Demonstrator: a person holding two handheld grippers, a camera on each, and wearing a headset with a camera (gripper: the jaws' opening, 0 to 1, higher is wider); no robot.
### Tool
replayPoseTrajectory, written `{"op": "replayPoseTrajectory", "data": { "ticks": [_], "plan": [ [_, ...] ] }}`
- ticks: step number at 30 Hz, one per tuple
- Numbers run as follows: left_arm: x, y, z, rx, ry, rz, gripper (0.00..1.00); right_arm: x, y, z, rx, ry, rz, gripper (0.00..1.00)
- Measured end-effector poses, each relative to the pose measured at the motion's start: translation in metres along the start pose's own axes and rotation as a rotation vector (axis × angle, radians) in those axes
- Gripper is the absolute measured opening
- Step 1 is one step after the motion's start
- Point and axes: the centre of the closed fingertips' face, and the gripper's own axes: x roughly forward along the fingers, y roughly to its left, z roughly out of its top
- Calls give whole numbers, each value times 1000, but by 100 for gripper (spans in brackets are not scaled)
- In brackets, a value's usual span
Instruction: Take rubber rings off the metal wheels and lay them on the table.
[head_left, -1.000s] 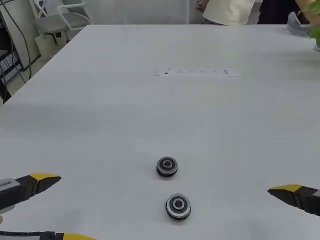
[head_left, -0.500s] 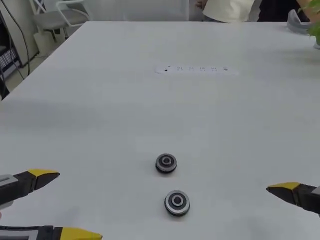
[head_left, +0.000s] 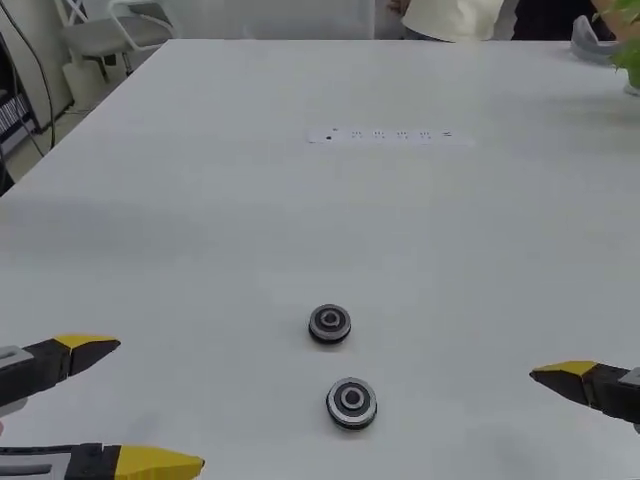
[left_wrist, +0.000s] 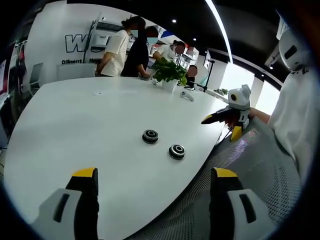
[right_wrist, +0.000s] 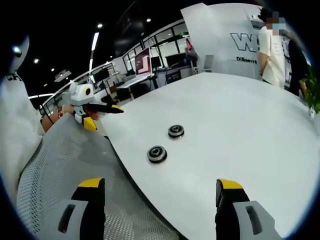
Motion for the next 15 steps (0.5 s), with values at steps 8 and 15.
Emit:
{"op": "replayPoseTrajectory", "data": {
  "ticks": [8, 15],
  "plan": [
    [0, -3, 2, 27, 12, -4, 92, -1, -2, 4, 6, -21, -6, 90],
    [1, -5, 8, 44, 13, -33, 91, -3, -7, 10, -26, -31, -40, 91]
  ]
}}
